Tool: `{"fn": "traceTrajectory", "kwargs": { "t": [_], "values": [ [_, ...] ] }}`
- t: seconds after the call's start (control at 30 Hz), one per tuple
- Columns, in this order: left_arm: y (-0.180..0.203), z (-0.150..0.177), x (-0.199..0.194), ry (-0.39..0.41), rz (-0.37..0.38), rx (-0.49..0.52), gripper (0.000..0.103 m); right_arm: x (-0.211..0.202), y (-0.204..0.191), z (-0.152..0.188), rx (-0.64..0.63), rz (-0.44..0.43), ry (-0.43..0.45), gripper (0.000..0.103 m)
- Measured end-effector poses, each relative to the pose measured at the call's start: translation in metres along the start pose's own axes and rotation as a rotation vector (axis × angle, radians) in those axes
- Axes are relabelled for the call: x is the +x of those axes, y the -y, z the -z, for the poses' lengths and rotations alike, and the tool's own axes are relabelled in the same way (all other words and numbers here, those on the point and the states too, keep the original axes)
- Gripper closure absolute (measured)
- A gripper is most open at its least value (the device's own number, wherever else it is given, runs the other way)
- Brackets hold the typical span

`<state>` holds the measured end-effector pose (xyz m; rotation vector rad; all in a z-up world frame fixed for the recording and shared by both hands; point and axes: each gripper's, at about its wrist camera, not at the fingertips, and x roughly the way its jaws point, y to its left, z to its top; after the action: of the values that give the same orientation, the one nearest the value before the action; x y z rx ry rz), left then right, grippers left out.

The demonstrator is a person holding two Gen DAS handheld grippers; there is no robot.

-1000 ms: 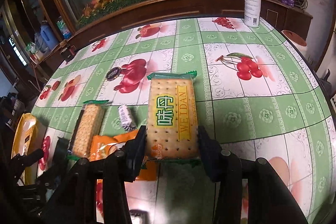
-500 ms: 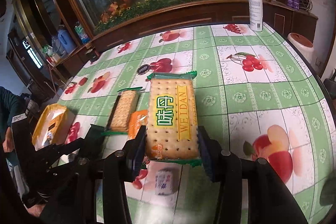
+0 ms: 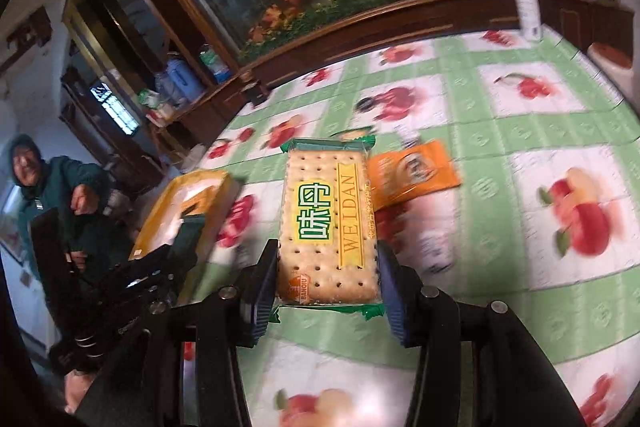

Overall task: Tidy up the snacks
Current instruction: 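Carry the WEIDAN cracker pack and dark green pack over the tray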

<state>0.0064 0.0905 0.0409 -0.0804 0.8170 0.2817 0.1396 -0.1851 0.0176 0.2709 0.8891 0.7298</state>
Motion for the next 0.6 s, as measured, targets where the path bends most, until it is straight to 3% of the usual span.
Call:
{"fn": "traceTrajectory", "kwargs": {
  "t": [0.13, 0.3, 0.6],
  "values": [
    [-0.036, 0.014, -0.015, 0.009, -0.047, -0.057, 0.061, 0.003, -0.018, 0.015, 0.026, -0.092, -0.034, 0.056],
    [-0.08, 0.031, -0.022, -0.003, -0.096, -0.118, 0.061, 0.012, -0.048, 0.028, 0.007, -0.145, -0.07, 0.056],
    [-0.127, 0.042, -0.028, 0.002, -0.114, -0.199, 0.061, 0.039, -0.106, 0.033, -0.053, -0.233, -0.126, 0.056]
  ]
}}
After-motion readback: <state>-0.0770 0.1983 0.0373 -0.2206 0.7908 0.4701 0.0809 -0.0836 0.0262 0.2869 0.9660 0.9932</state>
